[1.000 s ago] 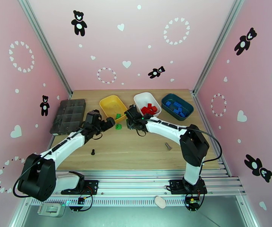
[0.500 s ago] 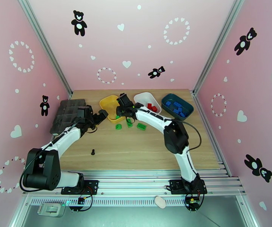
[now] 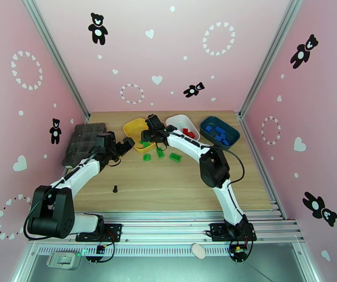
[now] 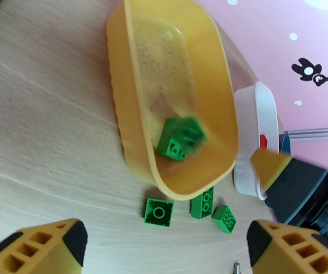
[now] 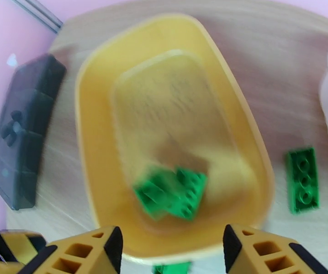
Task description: Sort the legos into containers by color
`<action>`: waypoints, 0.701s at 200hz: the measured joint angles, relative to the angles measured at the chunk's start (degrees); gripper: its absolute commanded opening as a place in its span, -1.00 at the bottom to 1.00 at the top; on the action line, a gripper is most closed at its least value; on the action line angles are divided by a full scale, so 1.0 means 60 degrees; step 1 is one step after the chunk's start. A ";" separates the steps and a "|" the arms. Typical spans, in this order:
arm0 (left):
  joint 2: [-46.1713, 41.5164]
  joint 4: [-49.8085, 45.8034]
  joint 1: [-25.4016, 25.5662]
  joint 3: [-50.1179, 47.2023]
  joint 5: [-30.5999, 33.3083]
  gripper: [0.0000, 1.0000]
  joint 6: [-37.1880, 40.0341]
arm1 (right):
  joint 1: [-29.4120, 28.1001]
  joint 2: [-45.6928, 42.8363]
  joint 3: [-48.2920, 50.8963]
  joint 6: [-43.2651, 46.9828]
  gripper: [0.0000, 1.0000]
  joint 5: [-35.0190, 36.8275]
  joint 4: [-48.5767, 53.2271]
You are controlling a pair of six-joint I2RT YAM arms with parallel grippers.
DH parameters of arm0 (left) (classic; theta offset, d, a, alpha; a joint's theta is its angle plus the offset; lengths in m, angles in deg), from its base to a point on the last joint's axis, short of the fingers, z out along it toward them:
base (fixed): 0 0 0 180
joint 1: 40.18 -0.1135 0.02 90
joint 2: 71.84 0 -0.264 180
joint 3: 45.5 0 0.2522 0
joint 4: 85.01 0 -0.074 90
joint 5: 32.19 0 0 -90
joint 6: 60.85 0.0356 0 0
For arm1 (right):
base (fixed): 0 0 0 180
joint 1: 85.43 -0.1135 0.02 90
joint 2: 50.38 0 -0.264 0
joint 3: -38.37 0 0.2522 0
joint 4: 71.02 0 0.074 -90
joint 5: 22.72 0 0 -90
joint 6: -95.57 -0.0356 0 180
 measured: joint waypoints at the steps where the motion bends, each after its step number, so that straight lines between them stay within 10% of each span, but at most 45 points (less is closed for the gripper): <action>1: -0.0004 -0.0011 0.0015 0.0000 0.0022 0.96 0.0007 | -0.0004 -0.0062 0.0091 0.0004 0.31 0.0015 -0.0007; 140: 0.1450 -0.1566 0.3417 0.0415 0.3359 0.47 0.0943 | -0.0025 -0.4925 0.6532 0.0459 0.22 0.1894 -0.0102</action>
